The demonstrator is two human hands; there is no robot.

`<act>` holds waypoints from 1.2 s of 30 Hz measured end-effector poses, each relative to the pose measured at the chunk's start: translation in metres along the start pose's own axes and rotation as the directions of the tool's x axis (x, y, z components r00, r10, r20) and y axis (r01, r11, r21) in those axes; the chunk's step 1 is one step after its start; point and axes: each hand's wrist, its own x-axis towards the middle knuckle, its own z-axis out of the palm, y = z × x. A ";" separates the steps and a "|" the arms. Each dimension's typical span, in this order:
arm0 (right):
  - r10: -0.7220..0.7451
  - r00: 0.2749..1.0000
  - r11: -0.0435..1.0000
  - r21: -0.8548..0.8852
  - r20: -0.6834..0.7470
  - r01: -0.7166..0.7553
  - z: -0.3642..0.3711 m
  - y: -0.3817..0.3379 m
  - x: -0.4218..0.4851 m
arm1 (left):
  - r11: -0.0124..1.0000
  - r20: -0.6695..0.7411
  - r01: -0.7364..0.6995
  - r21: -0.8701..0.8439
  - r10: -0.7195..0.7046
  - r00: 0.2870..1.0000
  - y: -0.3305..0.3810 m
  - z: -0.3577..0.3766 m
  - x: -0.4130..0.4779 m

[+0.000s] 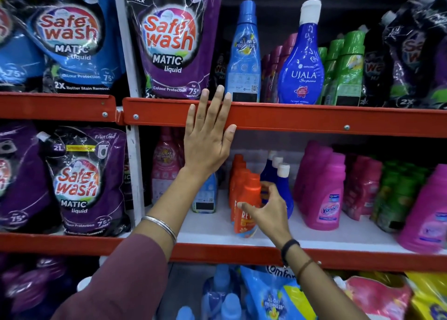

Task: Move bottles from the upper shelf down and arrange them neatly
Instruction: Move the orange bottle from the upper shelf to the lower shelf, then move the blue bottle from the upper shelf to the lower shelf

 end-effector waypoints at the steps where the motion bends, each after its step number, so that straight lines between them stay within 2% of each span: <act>1: 0.013 1.000 1.000 -0.002 0.008 -0.013 0.003 0.004 0.000 | 1.000 -0.003 -0.001 0.004 0.001 1.000 0.000 0.000 0.000; 10: 0.051 0.995 0.996 -0.072 0.083 -0.045 0.015 0.015 0.003 | 1.000 -0.011 -0.001 0.007 0.001 1.000 0.000 0.001 0.000; 16: 0.012 0.988 0.990 -0.143 0.154 0.010 0.007 0.011 0.001 | 1.000 0.023 0.012 0.005 -0.012 1.000 0.002 -0.003 0.000; 18: -0.016 0.994 0.995 -0.098 0.110 0.027 -0.005 0.008 0.000 | 1.000 0.042 0.023 -0.002 -0.023 0.999 0.004 -0.005 0.001; 21: -0.108 0.993 0.994 0.021 -0.051 0.109 -0.033 -0.010 0.004 | 0.998 0.057 0.069 -0.015 -0.068 0.996 0.012 -0.007 0.002; 23: -0.201 0.960 0.976 0.050 -0.194 0.214 -0.058 -0.031 0.012 | 0.996 0.054 0.087 -0.027 -0.086 0.995 0.022 -0.008 0.004; 26: -0.366 0.852 0.917 0.011 -0.374 0.398 -0.094 -0.070 0.031 | 0.995 0.033 0.060 -0.076 -0.058 0.998 0.042 -0.009 0.011; 28: -0.463 0.767 0.868 -0.053 -0.444 0.493 -0.114 -0.095 0.048 | 0.992 0.024 0.063 -0.105 -0.060 0.998 0.054 -0.008 0.018; 31: -0.541 0.687 0.829 -0.171 -0.486 0.532 -0.135 -0.129 0.076 | 0.990 0.033 0.085 -0.117 -0.082 0.996 0.068 -0.003 0.026; 33: -0.554 0.702 0.831 -0.245 -0.447 0.499 -0.141 -0.145 0.096 | 0.990 0.048 0.105 -0.089 -0.101 0.994 0.072 0.001 0.028; 36: -0.469 0.834 0.871 -0.307 -0.292 0.383 -0.145 -0.162 0.123 | 0.993 0.058 0.117 -0.017 -0.115 0.992 0.074 0.007 0.027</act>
